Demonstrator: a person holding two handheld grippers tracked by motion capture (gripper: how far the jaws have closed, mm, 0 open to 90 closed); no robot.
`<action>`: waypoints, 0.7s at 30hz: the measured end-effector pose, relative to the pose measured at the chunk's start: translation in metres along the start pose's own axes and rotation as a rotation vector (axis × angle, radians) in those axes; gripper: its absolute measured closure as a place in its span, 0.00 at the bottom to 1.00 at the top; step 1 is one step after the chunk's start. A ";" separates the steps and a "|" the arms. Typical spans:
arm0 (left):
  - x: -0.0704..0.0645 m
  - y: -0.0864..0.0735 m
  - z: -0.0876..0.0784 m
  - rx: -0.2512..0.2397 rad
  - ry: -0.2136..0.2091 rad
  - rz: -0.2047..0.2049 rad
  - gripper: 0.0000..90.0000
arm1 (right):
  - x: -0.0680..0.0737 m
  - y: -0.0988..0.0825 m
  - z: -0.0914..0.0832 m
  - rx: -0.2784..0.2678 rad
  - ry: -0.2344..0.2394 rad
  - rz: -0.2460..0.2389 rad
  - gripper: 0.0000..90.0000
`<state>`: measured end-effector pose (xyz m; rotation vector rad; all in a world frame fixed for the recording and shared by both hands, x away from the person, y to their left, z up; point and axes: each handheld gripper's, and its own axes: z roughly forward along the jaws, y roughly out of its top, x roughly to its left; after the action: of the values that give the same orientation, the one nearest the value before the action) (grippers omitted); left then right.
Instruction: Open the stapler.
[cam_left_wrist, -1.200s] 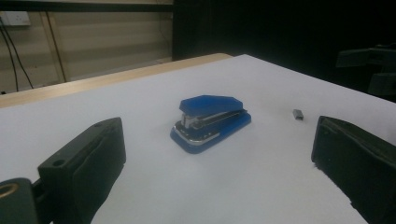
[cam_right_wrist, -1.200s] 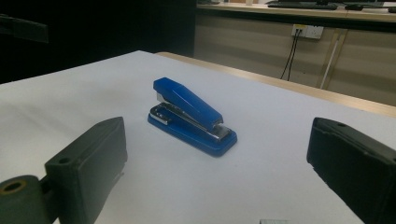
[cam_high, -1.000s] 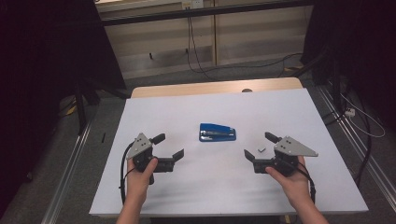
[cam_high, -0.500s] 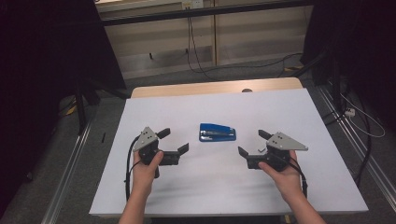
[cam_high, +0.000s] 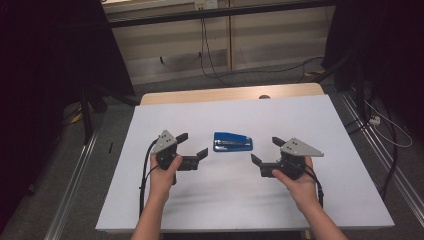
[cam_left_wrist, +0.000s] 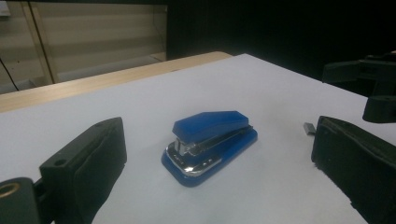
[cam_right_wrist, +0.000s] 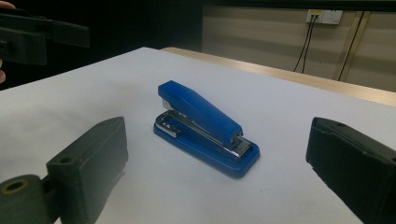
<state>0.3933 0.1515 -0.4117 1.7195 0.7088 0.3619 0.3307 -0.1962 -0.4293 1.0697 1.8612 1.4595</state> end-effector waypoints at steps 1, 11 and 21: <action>0.001 0.002 0.001 0.007 0.008 0.007 0.04 | 0.000 0.001 0.002 0.004 0.002 -0.006 0.06; 0.006 0.008 0.009 0.007 0.011 0.006 0.04 | 0.002 0.005 0.010 0.015 0.009 -0.011 0.07; 0.014 0.020 0.022 0.030 0.002 -0.001 0.03 | 0.006 0.010 0.022 0.032 0.022 -0.028 0.09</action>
<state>0.4219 0.1404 -0.4003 1.7477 0.7196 0.3540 0.3475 -0.1783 -0.4248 1.0420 1.9139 1.4354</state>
